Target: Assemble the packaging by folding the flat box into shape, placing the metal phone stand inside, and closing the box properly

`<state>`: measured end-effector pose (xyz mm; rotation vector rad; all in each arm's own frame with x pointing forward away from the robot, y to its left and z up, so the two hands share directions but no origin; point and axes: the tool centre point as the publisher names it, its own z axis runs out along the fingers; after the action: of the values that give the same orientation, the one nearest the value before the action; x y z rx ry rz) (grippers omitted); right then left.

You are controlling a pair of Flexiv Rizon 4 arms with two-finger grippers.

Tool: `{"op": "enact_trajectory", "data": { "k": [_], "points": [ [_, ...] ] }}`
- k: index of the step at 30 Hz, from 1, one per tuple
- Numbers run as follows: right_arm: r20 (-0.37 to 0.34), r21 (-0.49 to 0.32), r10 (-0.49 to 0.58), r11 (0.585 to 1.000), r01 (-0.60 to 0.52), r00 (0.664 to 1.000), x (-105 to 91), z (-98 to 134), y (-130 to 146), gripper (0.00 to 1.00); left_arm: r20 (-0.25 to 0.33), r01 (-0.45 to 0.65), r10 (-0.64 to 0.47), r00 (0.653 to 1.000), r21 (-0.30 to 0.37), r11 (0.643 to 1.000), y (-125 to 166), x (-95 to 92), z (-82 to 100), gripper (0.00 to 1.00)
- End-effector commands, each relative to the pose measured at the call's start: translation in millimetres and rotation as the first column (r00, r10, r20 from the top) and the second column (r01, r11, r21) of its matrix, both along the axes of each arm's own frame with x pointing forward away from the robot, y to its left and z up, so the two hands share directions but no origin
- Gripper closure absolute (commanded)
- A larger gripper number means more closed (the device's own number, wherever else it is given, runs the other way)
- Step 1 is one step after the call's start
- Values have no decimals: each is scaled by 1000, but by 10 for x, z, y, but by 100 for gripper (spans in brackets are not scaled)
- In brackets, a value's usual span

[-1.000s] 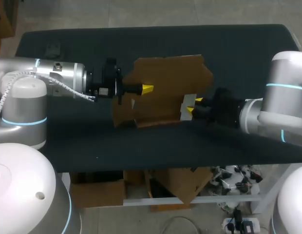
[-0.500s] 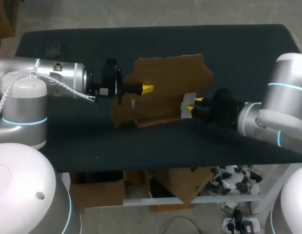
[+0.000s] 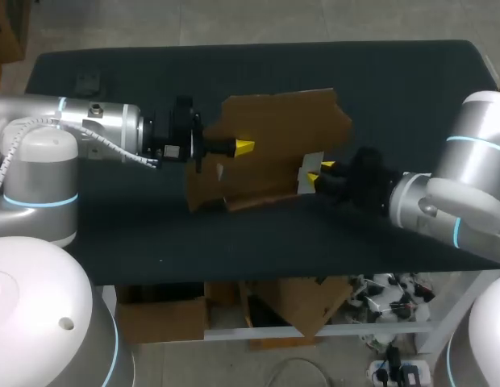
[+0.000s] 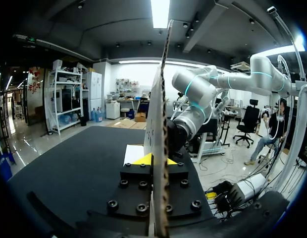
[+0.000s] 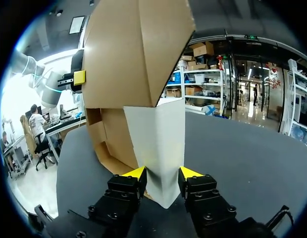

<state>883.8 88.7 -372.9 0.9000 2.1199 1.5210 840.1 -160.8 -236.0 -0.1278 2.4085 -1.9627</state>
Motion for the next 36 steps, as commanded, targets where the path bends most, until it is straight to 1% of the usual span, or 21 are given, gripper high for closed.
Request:
{"op": "enact_trajectory", "data": {
  "k": [1,7,14,25,30,36],
  "points": [
    [22,-5,-74,997,74,997,25,-34,80,56,-1,3,-3,1000,0,1000,-8,-5,-49,100],
    [17,11,-109,994,109,994,28,-36,94,58,-1,3,-3,1000,0,1000,-8,-5,-49,100],
    [10,8,-141,990,141,990,48,-43,88,60,-1,3,-3,1000,0,1000,-8,-5,-49,100],
    [19,-16,-199,980,199,980,87,-31,113,61,-1,3,-3,1000,0,1000,-8,-5,-49,100],
    [23,-31,-238,971,238,971,99,-31,124,64,-1,3,-3,1000,0,1000,-8,-5,-49,100],
    [25,-21,-265,964,266,964,106,-30,123,66,-1,3,-3,1000,0,1000,-8,-5,-49,100]
  ]
}}
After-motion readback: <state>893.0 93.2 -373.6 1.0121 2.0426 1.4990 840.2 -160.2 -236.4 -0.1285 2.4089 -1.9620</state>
